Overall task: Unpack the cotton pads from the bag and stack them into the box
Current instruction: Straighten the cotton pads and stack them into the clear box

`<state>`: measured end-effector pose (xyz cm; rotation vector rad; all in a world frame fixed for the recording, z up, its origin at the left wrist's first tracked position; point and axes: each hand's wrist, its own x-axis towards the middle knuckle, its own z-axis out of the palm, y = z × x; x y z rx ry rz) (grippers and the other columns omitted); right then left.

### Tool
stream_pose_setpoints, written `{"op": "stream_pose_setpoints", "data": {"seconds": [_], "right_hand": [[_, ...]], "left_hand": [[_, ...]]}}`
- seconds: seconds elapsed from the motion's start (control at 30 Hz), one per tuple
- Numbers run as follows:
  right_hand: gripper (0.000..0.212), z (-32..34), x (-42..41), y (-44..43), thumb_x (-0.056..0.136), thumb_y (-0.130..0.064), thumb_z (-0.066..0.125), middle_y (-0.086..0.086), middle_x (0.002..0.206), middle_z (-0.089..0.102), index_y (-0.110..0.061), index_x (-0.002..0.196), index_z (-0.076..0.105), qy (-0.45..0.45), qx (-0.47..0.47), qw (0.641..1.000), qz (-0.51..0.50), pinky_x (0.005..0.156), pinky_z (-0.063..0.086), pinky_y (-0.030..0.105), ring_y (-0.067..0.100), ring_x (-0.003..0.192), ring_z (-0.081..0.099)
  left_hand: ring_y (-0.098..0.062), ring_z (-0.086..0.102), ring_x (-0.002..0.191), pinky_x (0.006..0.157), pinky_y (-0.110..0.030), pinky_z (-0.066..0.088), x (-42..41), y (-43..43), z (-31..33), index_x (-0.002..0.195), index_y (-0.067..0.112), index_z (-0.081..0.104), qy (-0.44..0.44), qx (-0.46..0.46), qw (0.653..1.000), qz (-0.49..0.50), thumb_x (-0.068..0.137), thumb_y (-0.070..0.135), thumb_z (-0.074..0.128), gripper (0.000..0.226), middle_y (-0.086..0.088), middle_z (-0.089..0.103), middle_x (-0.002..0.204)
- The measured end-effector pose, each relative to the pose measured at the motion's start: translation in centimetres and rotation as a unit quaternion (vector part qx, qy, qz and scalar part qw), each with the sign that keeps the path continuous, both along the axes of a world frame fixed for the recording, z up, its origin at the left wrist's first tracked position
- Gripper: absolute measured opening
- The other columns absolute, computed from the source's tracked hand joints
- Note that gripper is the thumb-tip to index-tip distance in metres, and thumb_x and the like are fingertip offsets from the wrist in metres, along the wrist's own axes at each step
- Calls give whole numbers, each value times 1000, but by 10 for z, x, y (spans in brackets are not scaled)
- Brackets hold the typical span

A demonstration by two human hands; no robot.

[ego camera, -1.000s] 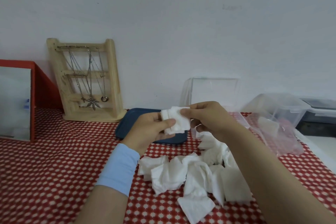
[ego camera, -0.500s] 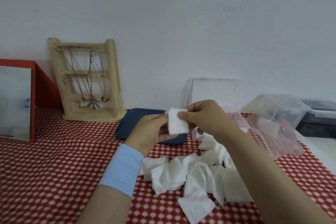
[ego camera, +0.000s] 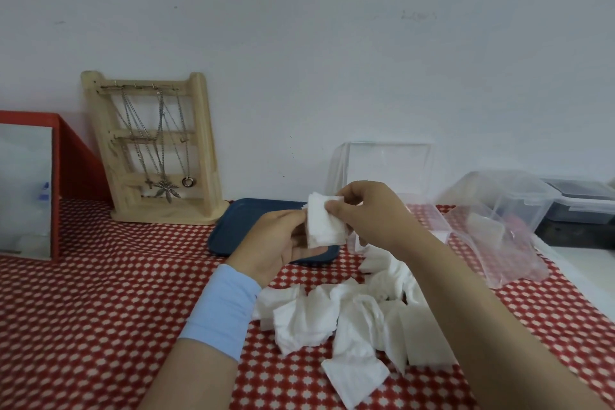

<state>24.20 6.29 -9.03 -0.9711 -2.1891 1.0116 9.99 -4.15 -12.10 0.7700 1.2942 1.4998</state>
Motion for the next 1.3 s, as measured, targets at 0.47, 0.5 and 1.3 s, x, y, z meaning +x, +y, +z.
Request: {"op": "stream_pose_setpoints", "data": {"seconds": [0.47, 0.5, 1.3], "right_hand": [[21, 39, 52, 31, 87, -31, 74, 2, 98, 78, -19, 104, 79, -97, -101, 978, 157, 90, 57, 38, 22, 99, 72], [20, 42, 55, 36, 87, -31, 76, 2, 96, 78, -17, 100, 79, -111, -90, 978, 152, 90, 58, 38, 23, 99, 72], [25, 16, 65, 129, 80, -13, 73, 1, 62, 58, -13, 68, 51, -337, 116, 924, -138, 46, 41, 22, 15, 55, 58]], "left_hand": [[-20, 77, 95, 81, -37, 63, 34, 24, 26, 123, 17, 59, 207, -39, 977, -21, 83, 1, 80, 48, -9, 76, 107], [-21, 76, 95, 78, -36, 64, 39, 30, 32, 123, 18, 56, 221, -42, 974, -27, 82, 1, 81, 50, -10, 75, 109], [-28, 53, 119, 100, -40, 49, 80, 172, 23, 117, 27, 76, 751, -137, 633, -129, 100, 29, 52, 29, -4, 56, 128]]}}
